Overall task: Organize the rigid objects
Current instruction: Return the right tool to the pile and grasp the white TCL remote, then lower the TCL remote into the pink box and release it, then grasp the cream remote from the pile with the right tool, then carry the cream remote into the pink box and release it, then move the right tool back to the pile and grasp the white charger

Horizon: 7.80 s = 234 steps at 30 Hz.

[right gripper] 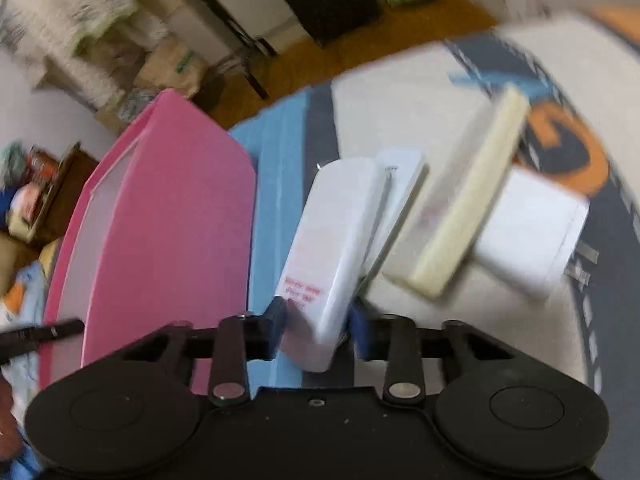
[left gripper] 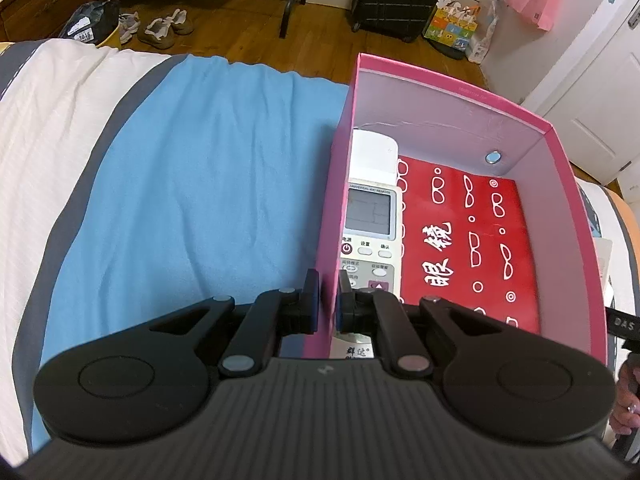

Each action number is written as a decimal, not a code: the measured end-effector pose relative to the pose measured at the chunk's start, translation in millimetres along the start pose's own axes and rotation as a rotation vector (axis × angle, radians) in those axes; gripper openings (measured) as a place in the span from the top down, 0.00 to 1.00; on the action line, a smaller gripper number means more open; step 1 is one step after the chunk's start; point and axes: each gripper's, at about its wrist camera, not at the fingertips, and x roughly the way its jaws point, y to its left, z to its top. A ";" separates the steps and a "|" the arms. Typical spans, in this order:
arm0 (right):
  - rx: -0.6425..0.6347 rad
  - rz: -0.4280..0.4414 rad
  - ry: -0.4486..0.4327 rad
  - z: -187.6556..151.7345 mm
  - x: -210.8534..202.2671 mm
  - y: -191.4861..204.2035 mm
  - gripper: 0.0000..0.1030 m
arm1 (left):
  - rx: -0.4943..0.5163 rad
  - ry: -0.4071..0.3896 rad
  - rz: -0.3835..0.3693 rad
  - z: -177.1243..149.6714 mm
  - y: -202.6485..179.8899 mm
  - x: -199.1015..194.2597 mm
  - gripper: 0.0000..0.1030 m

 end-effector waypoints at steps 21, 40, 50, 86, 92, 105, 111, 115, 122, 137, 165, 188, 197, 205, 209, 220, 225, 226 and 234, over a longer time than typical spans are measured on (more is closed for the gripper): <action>-0.200 0.006 0.013 -17.8 -9.9 18.8 0.81 | -0.003 0.007 0.001 -2.3 -1.1 2.1 0.92; -0.600 -0.064 -0.312 -34.1 -92.2 132.9 0.82 | 0.002 -0.003 -0.008 -1.9 1.0 1.5 0.92; -1.030 -0.239 -0.103 -65.6 -16.7 203.0 0.83 | -0.001 -0.009 -0.032 -2.4 4.5 -1.6 0.92; -0.111 -0.074 -0.036 53.5 -83.6 -19.1 0.57 | -0.011 -0.011 -0.001 -2.2 -1.2 -5.2 0.94; -0.021 -0.153 -0.040 53.6 -57.6 -59.1 0.57 | -0.022 -0.019 -0.003 -1.4 -0.5 -6.9 0.94; -0.100 -0.147 -0.169 58.3 -31.9 -63.4 0.72 | -0.017 -0.005 0.017 -2.3 -4.1 -0.9 0.94; -0.257 -0.126 -0.232 43.4 -55.4 -29.6 0.80 | -0.016 -0.010 0.020 -2.6 -4.8 -2.6 0.94; -0.297 -0.125 -0.212 37.1 -51.1 -17.1 0.81 | -0.018 -0.010 0.022 -3.1 -4.8 -3.2 0.94; -0.364 -0.127 -0.269 18.1 -66.4 7.4 0.81 | -0.019 -0.015 0.022 -3.1 -5.1 -4.1 0.94; -0.739 0.089 -0.457 -22.1 -134.7 157.0 0.81 | -0.037 -0.013 0.012 -3.2 -0.5 -2.7 0.94; -0.721 0.028 -0.244 -18.0 -20.8 186.9 0.81 | -0.074 -0.005 -0.038 -2.8 8.9 1.1 0.92; -0.811 0.166 -0.029 -13.4 -58.3 193.7 0.49 | -0.076 -0.005 -0.042 -2.4 10.7 1.8 0.92; -0.507 0.131 -0.001 21.3 -103.1 107.4 0.47 | -0.077 -0.003 -0.030 -2.9 7.9 1.1 0.92; -0.441 -0.047 -0.013 23.6 -96.8 28.6 0.47 | -0.082 0.003 -0.013 -2.1 4.6 1.8 0.92; -0.429 -0.047 -0.076 26.4 -96.6 -9.1 0.46 | -0.082 0.009 -0.013 -2.3 4.8 2.7 0.92; -0.645 -0.152 -0.047 25.2 -56.2 -31.9 0.38 | -0.085 0.010 -0.017 -3.6 5.8 3.2 0.92; -0.726 -0.258 -0.020 19.3 -33.9 -29.7 0.35 | -0.086 0.012 -0.020 -3.0 6.4 4.5 0.92; -0.736 -0.283 -0.024 17.3 -31.4 -31.6 0.33 | -0.086 0.010 -0.020 -3.3 6.2 4.5 0.92; -0.551 -0.263 -0.029 27.2 -18.9 -48.1 0.35 | -0.079 0.007 -0.018 -3.9 5.3 4.8 0.92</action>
